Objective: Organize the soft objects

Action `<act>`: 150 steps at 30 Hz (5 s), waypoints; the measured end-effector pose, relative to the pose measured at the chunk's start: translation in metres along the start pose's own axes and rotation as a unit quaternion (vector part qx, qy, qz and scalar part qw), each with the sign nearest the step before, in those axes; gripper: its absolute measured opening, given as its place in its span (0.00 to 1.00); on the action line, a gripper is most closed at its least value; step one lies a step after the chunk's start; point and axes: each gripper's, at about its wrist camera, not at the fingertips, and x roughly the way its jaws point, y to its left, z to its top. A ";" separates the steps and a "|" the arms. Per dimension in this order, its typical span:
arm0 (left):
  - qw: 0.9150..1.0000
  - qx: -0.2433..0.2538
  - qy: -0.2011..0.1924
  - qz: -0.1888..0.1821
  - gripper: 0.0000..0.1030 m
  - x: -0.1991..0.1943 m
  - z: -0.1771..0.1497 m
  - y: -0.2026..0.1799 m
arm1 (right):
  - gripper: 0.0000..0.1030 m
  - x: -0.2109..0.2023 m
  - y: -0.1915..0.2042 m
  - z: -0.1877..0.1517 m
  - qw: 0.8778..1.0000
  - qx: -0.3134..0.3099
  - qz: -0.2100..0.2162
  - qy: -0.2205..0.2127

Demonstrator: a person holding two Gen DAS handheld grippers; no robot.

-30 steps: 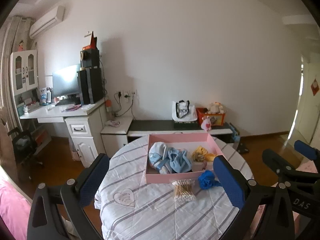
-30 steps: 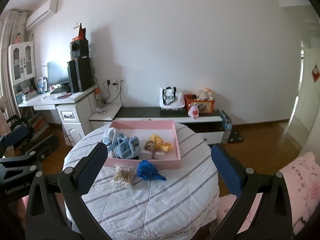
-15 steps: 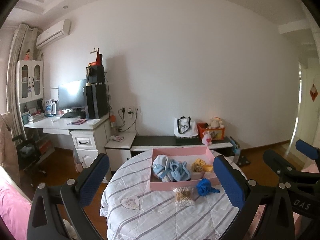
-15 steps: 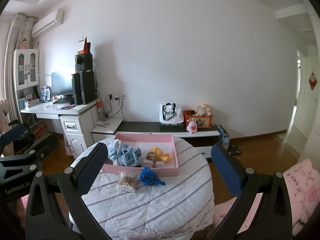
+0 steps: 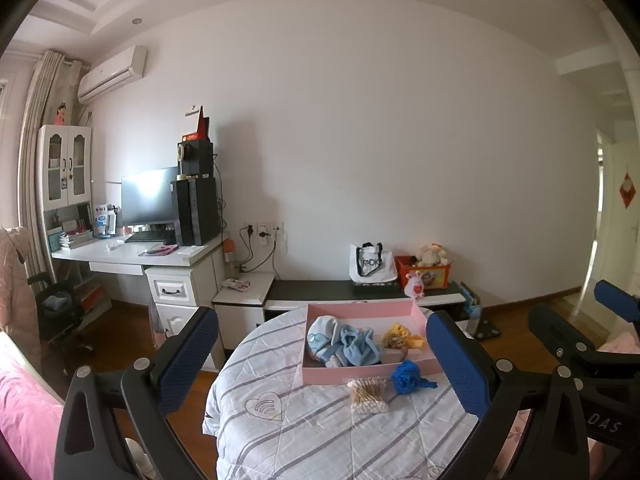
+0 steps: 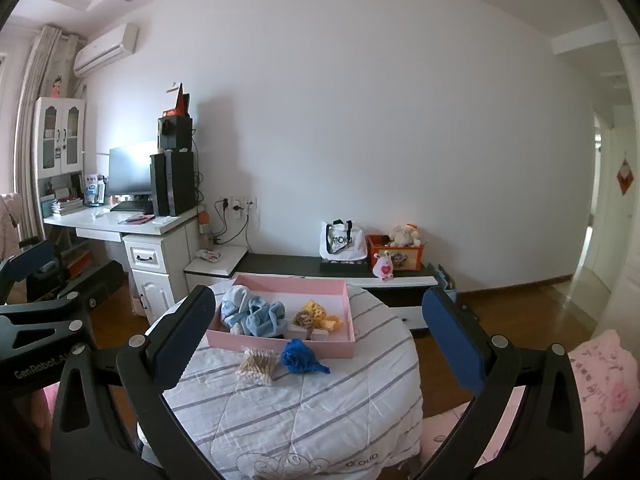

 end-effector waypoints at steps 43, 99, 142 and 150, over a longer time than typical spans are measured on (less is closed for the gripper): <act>0.999 0.011 0.050 0.001 1.00 0.026 -0.003 0.003 | 1.00 0.037 -0.010 -0.012 0.999 0.006 0.000 0.046; 0.918 0.046 0.388 -0.066 0.53 0.402 -0.137 -0.052 | 1.00 0.304 -0.101 -0.153 0.927 0.104 -0.059 0.356; 0.932 -0.036 0.361 -0.021 0.48 0.398 -0.145 0.090 | 0.72 0.353 0.069 -0.152 0.921 0.010 0.084 0.380; 0.930 -0.035 0.365 -0.008 0.47 0.395 -0.141 0.083 | 0.42 0.342 0.058 -0.144 0.925 0.026 0.091 0.367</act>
